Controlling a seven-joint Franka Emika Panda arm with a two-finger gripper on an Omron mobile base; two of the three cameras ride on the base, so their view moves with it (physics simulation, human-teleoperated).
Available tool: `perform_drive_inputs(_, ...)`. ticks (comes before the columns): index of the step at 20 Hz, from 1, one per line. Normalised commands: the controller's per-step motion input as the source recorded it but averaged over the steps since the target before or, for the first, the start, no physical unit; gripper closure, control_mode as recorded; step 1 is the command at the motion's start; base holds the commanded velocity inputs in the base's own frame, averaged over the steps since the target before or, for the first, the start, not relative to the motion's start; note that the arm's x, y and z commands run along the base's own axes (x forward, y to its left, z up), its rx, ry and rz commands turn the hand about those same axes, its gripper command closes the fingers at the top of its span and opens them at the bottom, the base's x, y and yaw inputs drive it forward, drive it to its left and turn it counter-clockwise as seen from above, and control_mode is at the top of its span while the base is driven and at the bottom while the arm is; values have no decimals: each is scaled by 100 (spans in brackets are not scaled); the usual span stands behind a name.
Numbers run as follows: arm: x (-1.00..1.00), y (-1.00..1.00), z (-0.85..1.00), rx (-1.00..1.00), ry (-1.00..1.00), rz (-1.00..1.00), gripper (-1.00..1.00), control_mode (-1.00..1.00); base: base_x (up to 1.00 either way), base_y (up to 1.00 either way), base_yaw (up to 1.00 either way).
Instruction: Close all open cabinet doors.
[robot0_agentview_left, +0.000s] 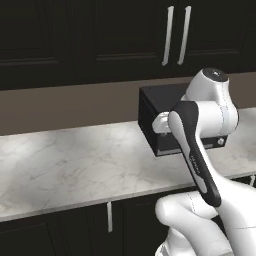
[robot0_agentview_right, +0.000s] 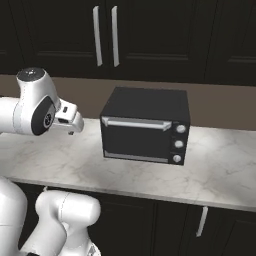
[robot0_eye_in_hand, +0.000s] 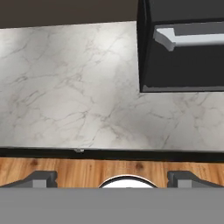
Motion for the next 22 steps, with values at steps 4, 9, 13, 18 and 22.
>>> perform_drive_inputs(4,0,0,0,0,0,0,-100,100,-69,-2,1)
perform_drive_inputs(9,0,0,0,0,0,0,-100,100,-3,2,17)
perform_drive_inputs(13,0,0,0,0,0,0,-100,100,-17,9,84)
perform_drive_inputs(18,0,0,0,0,0,0,-100,100,-10,3,100)
perform_drive_inputs(22,0,0,0,0,0,0,-100,100,-6,3,100)
